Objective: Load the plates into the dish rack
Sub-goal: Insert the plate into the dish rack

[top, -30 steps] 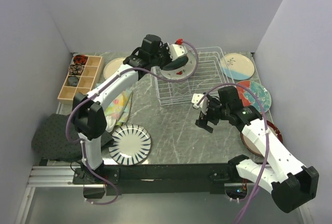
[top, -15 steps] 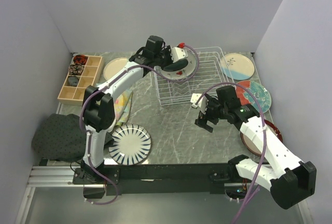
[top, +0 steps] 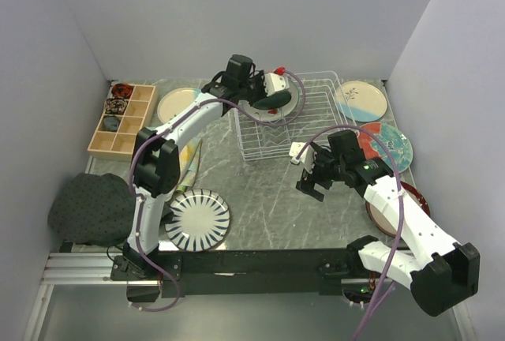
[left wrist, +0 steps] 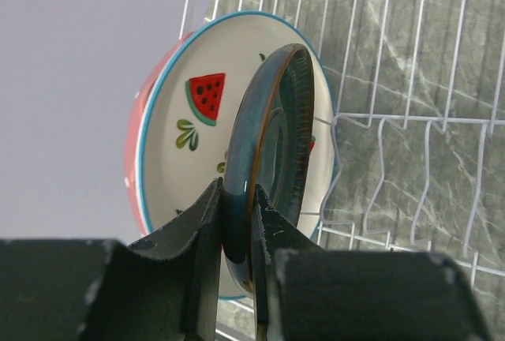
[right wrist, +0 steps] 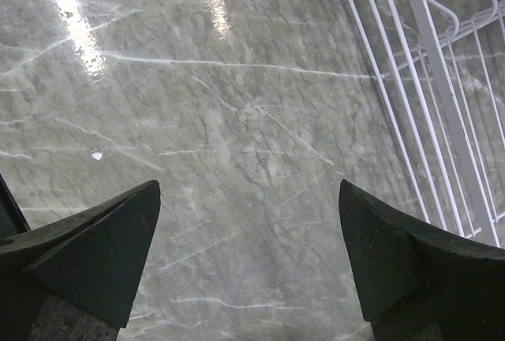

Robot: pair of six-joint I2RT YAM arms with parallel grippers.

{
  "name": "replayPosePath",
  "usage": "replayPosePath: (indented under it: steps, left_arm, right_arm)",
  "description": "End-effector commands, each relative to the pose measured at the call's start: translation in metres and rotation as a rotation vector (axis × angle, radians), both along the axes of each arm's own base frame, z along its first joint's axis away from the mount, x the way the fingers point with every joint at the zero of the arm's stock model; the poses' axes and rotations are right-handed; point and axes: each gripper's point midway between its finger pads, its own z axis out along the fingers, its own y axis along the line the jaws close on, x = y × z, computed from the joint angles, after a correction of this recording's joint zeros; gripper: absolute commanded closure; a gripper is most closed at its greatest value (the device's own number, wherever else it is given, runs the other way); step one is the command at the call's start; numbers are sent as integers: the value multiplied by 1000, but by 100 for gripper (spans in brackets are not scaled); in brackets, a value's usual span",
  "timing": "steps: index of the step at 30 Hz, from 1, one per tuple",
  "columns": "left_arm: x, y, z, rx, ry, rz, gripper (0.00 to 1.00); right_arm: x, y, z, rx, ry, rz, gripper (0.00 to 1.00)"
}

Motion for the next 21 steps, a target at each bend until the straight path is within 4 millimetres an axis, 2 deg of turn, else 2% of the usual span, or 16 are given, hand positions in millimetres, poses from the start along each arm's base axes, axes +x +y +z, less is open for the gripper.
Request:
replayPosePath:
  steps: [1,8,13,21]
  left_arm:
    - [8,-12,35,-74,-90,-30,99]
    - [11,-12,15,-79,-50,-9,98]
    - [14,-10,3,-91,-26,20,91]
    - [17,-13,-3,-128,12,41,82]
  right_arm:
    - [4,-2,-3,-5,-12,-8,0]
    - [5,-2,-3,-9,-14,-9,0]
    - [5,-3,-4,-10,-12,-12,0]
    - [6,-4,-5,-15,-9,-18,0]
